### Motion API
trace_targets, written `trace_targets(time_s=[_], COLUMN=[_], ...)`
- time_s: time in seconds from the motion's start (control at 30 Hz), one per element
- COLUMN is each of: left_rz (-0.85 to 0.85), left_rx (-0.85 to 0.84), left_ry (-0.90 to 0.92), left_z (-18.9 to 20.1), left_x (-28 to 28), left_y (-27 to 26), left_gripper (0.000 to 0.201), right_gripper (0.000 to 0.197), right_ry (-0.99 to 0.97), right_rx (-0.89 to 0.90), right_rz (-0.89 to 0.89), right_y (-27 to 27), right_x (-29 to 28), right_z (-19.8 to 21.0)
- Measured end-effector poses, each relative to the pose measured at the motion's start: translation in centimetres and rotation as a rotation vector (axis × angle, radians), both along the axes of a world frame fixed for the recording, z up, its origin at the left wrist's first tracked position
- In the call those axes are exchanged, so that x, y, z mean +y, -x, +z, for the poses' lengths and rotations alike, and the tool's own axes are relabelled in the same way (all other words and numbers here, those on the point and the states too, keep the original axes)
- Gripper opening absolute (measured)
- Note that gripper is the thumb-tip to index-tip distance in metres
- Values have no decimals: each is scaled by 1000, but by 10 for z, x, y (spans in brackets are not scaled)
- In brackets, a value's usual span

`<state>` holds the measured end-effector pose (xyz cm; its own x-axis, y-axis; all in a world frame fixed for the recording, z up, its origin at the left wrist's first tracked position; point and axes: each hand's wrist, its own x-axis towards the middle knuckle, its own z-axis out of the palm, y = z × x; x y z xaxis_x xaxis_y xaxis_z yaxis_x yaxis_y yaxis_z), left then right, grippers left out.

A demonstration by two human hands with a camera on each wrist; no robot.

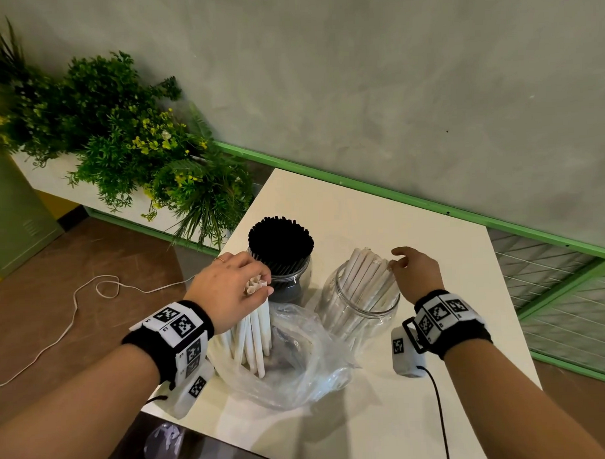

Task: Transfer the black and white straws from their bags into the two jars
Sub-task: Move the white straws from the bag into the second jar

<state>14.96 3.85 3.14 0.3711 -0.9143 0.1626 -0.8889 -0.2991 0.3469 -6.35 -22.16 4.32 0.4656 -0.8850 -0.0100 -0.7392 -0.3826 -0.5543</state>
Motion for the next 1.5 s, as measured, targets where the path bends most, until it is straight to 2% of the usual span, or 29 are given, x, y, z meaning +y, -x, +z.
trace_targets(time_s=[0.13,0.27,0.43,0.6,0.7,0.77,0.9,1.13,1.3,1.4,1.5], left_rz=[3,12,8,7,0,-3,-5,3,6,1,-4], left_rx=[11,21,20,12,14,11,1,2,-8,-12,-12], left_ry=[11,-6,-6,-5,-1,3,-1,-3,-13,0,11], left_z=[0,0,0,0,0,1,0,-2,-2,-3,-3], left_x=[0,1,1,2,2,2,3,4,4,5,7], left_y=[0,-1,-2,-3,-3,-3,-4,-4,-4,-4,-5], left_gripper=[36,34,36,38,39,40,40,36,34,34,33], right_gripper=[26,20,9,30,56,71,76,83,67,44,30], right_ry=[80,57,82,-12,-54,-68,4,111,212,282,352], right_rx=[115,174,35,-68,-175,-166,-144,-116,-68,-195,-303], right_rz=[109,189,153,196,168,164,203,298,308,279,279], right_y=[-12,-23,-26,-2,14,21,21,-11,-35,-40,-40], right_x=[-11,-19,-16,1,14,20,25,23,22,23,22], right_z=[17,30,28,12,-4,-16,-31,-28,-31,-42,-43])
